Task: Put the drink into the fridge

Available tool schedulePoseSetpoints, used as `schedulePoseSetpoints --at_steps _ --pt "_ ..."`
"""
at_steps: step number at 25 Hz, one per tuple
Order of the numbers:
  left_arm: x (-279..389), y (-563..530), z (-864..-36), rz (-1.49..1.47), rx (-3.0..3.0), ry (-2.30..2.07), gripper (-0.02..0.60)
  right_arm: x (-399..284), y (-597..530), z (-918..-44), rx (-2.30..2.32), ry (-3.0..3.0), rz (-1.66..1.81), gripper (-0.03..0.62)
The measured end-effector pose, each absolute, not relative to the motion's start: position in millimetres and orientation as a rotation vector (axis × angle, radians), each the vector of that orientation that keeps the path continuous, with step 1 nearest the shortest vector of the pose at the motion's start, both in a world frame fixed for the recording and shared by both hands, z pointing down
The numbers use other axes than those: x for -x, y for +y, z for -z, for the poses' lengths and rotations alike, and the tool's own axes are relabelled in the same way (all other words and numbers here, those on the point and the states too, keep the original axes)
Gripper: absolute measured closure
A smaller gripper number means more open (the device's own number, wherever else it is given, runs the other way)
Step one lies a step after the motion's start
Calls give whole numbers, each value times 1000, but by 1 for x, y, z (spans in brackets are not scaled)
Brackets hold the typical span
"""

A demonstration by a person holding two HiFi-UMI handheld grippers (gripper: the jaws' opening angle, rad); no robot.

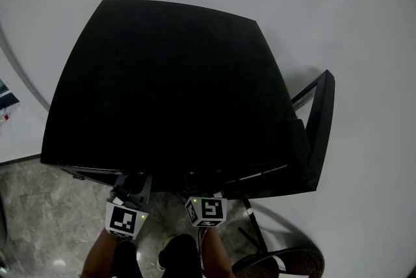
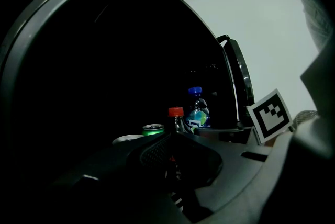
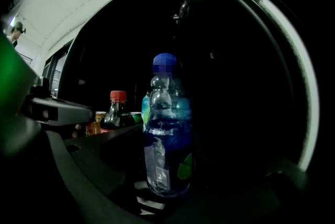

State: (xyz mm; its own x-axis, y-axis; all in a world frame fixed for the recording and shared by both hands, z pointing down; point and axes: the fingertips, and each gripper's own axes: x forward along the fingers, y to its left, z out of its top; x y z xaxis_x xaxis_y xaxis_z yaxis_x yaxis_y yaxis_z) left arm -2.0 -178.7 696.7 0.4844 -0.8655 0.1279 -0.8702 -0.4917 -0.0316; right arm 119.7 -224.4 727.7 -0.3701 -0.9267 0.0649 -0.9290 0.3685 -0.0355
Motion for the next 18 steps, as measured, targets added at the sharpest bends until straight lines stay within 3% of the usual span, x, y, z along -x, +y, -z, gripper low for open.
schedulePoseSetpoints --at_steps 18 --pt "7 -162 -664 -196 -2681 -1535 578 -120 -202 -703 -1750 -2510 -120 287"
